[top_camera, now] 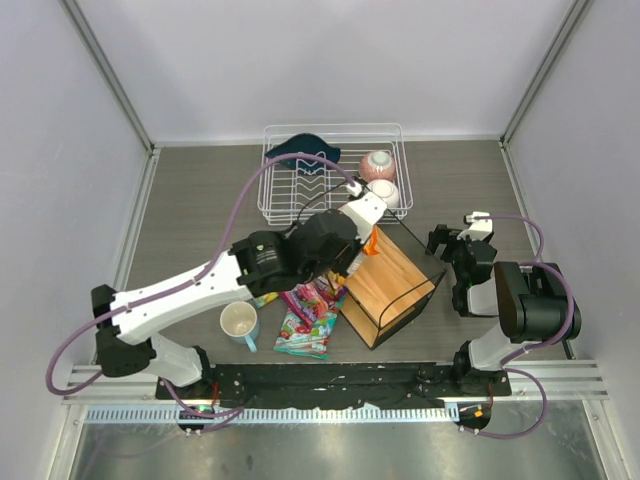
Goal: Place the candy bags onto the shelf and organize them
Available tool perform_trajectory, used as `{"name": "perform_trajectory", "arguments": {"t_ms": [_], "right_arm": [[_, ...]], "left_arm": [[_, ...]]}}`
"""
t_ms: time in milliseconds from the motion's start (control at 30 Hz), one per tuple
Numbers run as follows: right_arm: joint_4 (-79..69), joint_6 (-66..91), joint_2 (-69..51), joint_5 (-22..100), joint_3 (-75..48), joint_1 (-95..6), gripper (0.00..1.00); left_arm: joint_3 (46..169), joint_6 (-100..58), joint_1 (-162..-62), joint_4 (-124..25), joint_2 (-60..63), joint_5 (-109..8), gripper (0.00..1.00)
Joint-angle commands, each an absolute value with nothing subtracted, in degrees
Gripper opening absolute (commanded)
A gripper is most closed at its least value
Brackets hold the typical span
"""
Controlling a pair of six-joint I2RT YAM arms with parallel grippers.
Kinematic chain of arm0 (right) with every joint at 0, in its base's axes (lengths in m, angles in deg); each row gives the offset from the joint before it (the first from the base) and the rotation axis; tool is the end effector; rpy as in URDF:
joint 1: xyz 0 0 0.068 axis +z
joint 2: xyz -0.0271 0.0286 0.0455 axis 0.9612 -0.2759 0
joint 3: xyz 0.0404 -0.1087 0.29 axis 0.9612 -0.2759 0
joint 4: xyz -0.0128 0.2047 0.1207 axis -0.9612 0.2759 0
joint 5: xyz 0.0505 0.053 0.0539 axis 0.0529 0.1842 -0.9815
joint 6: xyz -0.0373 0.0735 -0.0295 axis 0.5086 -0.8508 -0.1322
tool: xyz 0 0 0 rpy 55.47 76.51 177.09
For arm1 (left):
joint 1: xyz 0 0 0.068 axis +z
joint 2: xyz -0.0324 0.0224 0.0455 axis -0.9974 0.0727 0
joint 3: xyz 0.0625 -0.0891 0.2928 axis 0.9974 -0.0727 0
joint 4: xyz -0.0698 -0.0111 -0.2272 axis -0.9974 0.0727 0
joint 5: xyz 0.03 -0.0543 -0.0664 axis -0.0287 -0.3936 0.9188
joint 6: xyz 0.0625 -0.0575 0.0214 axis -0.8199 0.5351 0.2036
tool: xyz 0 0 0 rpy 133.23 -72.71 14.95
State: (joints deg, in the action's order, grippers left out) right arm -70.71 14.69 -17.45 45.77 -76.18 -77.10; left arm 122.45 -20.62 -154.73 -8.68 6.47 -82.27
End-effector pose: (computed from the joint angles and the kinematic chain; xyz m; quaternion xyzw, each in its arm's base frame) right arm 0.2741 -0.0142 0.1864 0.0486 0.7749 0.0118 0.6301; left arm 0.1381 -0.2721 0.4218 0.3196 0.8011 -0.1743 0.4750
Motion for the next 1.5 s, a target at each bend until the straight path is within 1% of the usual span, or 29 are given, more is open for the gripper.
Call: {"name": "perform_trajectory", "arguments": {"t_ms": [0, 200, 567, 1300, 1333, 1400, 1433, 1467], "right_arm": [[-73.4, 15.7, -16.1, 46.0, -75.2, -76.9, 1.0], [-73.4, 15.7, -16.0, 46.0, -75.2, -76.9, 1.0], [-73.4, 15.6, -16.1, 46.0, -75.1, -76.9, 1.0], [-73.4, 15.7, -16.1, 46.0, -75.1, -76.9, 1.0], [-73.3, 15.7, -16.1, 46.0, -75.1, -76.9, 1.0], [-73.3, 15.7, -16.1, 46.0, -75.2, -76.9, 1.0], [-73.4, 15.7, -16.1, 46.0, -75.1, -76.9, 1.0], [-73.4, 15.7, -16.1, 46.0, -75.2, -76.9, 1.0]], "left_arm": [[127.4, -25.1, -154.5, -12.4, 10.5, -76.8, 0.0], [129.5, -24.7, -154.5, -13.1, 14.7, -73.7, 0.0], [130.3, -21.0, -154.7, -15.1, 18.0, -68.0, 0.0], [130.7, -20.4, -158.0, -17.0, 21.9, -67.1, 0.0], [130.5, -20.3, -158.0, -16.9, 21.8, -67.4, 0.06], [130.1, -20.2, -157.9, -16.8, 21.3, -68.0, 0.24], [130.1, -20.1, -158.0, -16.8, 20.8, -68.3, 0.41], [129.9, -20.2, -158.0, -16.8, 20.4, -68.6, 0.5]]}}
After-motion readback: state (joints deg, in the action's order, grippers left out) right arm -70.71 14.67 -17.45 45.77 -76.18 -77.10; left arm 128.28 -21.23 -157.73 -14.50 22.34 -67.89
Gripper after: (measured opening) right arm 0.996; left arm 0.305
